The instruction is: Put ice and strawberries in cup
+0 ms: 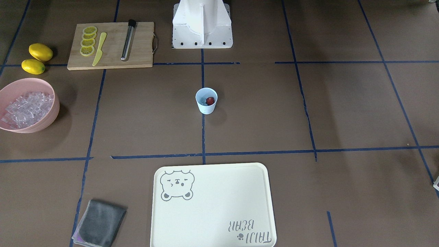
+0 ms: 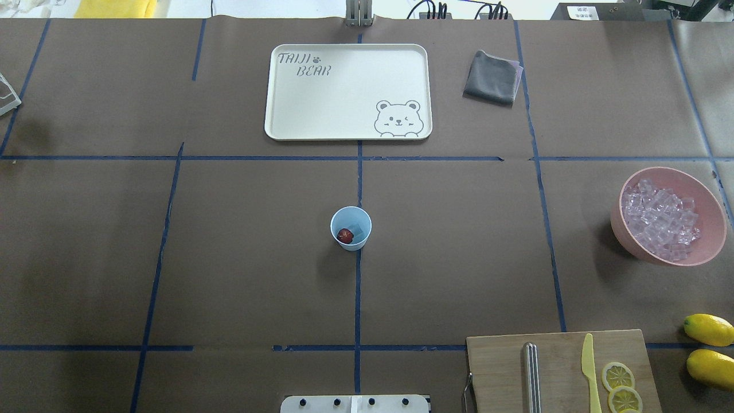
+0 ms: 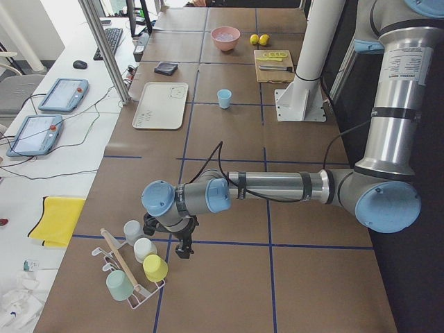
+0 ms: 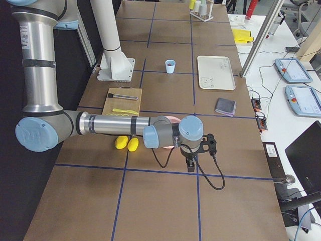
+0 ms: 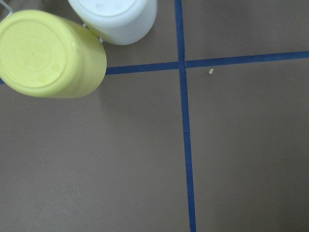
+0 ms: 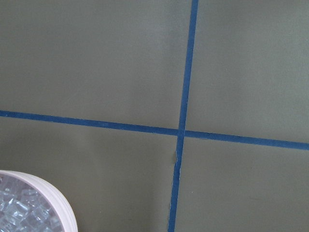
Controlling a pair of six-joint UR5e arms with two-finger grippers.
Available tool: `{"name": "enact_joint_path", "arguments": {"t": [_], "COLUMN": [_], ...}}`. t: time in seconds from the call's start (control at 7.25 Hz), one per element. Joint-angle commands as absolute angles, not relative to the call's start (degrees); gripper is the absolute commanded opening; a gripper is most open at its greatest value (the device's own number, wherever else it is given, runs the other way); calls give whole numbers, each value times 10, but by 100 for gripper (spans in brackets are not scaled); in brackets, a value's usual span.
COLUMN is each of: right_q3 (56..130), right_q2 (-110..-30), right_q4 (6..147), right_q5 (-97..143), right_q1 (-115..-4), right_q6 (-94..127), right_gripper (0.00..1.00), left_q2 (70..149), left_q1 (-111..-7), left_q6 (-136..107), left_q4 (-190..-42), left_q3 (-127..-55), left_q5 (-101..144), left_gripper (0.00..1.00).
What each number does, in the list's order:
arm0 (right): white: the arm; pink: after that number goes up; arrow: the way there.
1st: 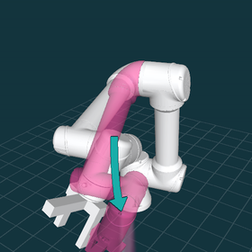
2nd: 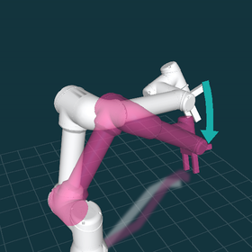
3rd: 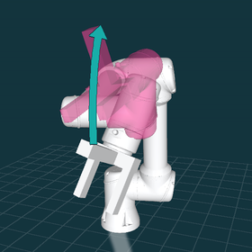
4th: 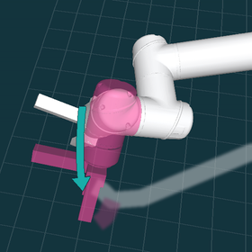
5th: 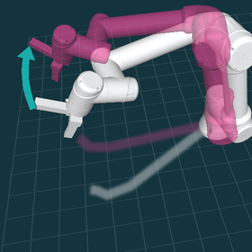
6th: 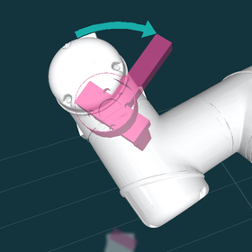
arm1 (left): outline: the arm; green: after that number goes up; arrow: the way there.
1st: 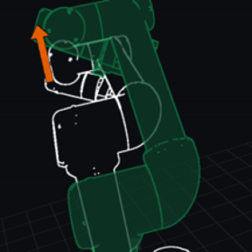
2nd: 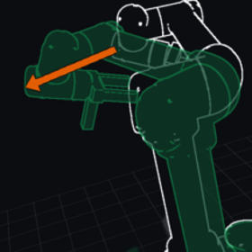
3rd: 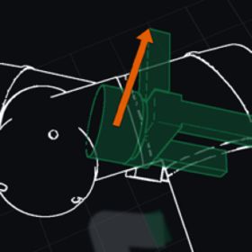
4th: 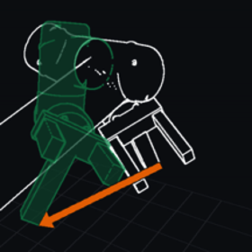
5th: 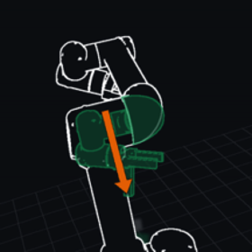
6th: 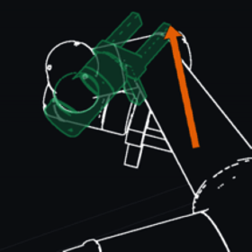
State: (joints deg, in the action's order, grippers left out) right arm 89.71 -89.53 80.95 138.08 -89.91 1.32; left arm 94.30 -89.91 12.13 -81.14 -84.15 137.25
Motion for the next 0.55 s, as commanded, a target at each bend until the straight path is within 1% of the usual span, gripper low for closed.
{"name": "enact_joint_path", "arguments": {"t": [0.0,0.41], "right_q3": [896,895], "right_q2": [-896,-896], "right_q4": [809,809], "right_q5": [1378,1378], "right_q1": [-899,-899], "right_q6": [12,11], "right_gripper": [100,100], "left_q2": [933,935], "left_q1": [-899,-899], "left_q6": [84,52], "left_q4": [-860,-860], "left_q3": [-842,-847], "left_q5": [1368,1340], "left_gripper": [100,100]}}
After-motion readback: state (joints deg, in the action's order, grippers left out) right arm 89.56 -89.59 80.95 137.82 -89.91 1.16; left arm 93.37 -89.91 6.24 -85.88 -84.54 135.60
